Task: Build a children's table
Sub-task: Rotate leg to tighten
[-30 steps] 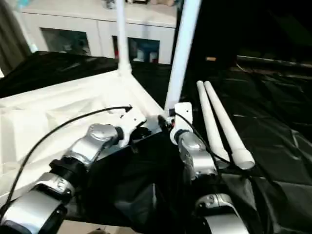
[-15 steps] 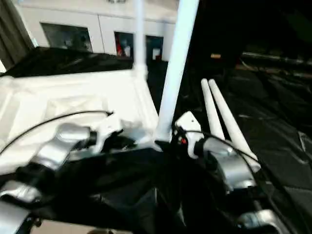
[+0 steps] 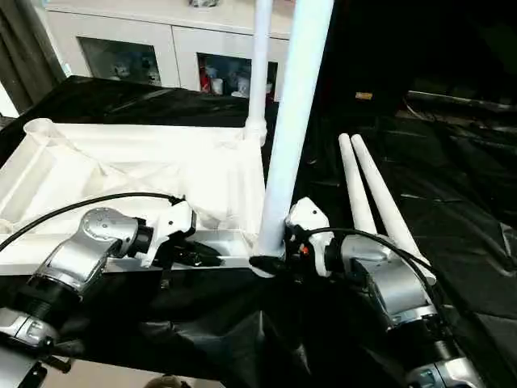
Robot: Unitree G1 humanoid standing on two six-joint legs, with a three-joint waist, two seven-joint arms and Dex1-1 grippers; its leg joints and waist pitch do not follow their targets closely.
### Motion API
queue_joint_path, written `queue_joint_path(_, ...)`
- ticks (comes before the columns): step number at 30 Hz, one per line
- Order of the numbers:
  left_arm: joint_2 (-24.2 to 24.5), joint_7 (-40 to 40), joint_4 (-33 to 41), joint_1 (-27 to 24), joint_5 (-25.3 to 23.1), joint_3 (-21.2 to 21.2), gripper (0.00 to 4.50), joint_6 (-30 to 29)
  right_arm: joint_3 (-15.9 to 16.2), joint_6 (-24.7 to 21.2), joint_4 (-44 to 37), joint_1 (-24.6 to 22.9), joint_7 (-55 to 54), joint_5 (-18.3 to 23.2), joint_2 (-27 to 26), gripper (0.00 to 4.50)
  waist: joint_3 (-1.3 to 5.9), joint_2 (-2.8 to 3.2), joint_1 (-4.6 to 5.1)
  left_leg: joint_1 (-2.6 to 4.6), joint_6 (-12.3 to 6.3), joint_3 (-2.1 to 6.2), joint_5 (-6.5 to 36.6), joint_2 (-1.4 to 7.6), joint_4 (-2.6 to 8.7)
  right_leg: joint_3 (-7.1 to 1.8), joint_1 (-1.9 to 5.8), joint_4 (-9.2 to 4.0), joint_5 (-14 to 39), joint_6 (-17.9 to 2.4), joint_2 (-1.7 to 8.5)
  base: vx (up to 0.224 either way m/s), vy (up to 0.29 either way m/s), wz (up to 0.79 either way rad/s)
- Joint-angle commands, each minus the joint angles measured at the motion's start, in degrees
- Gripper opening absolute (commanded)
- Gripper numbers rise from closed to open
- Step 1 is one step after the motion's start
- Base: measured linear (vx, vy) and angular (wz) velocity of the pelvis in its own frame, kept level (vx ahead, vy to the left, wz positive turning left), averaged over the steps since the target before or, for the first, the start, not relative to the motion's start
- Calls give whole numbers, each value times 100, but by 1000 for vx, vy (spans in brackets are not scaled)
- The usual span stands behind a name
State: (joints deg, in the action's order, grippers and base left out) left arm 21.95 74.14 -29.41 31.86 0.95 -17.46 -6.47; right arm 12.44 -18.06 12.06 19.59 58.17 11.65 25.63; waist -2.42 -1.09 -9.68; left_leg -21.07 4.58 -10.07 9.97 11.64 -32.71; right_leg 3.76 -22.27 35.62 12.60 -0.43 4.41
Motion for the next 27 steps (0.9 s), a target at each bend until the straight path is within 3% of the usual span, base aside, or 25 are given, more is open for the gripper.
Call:
queue_joint_path(1,-168,138,254,-62,315,-48,0,-19,112,-50,-106,-14,66,37,10,331,334,-49,5,64,-253,33,662,184,322,-264,276,-342,28,-1139,412,0,0,0)
queue_joint_path(10,-310,-462,89,-9,101,82,0,-72,16,-173,-50,-138,-344,1,-291,280,337,-25,9,59,-250,37,668,177,316,-261,274,-337,-50,-1166,405,0,0,0)
queue_joint_path(14,-682,-1529,-432,285,-226,205,0,-213,-360,-62,902,132,-2035,-420,-967,276,301,5,87,97,111,53,1229,160,380,-268,241,-446,975,-1045,434,0,0,0)
queue_joint_path(17,-806,-1793,-560,371,-322,192,0,-249,-545,-93,1177,240,-2573,-432,-1217,274,300,-4,122,92,168,73,1304,165,396,-271,263,-477,1251,-923,445,0,0,0)
queue_joint_path(18,-948,-2051,-683,460,-383,189,0,-315,-735,-134,1403,346,-3025,-393,-1453,274,275,-10,157,105,134,51,1411,160,398,-294,202,-503,1342,-896,435,0,0,0)
queue_joint_path(19,-1188,-2475,-885,614,-473,187,0,-407,-986,-119,1761,528,-3748,-369,-1806,274,272,-4,159,113,200,70,1450,155,420,-284,223,-520,1562,-848,444,0,0,0)
queue_joint_path(20,-1188,-2475,-885,614,-473,187,0,-407,-986,-119,1761,528,-3748,-369,-1806,274,276,8,173,128,239,73,1480,156,420,-283,202,-516,1620,-852,442,0,0,0)
queue_joint_path(22,-1417,-2889,-1066,758,-552,195,0,-467,-1086,11,2072,695,-4310,-412,-2090,274,281,-2,189,131,288,81,1506,167,430,-283,199,-518,1626,-833,442,0,0,0)
queue_joint_path(23,-1626,-3175,-1248,884,-619,209,0,-467,-1145,292,2427,877,-4730,-529,-2347,274,287,-36,179,112,237,74,1452,161,422,-290,216,-522,1478,-800,442,0,0,0)
queue_joint_path(27,-1791,-3261,-1329,963,-678,145,0,-432,-1137,773,2756,1041,-4930,-578,-2636,274,299,-24,163,101,195,73,1330,159,419,-291,217,-504,1258,-807,459,0,0,0)
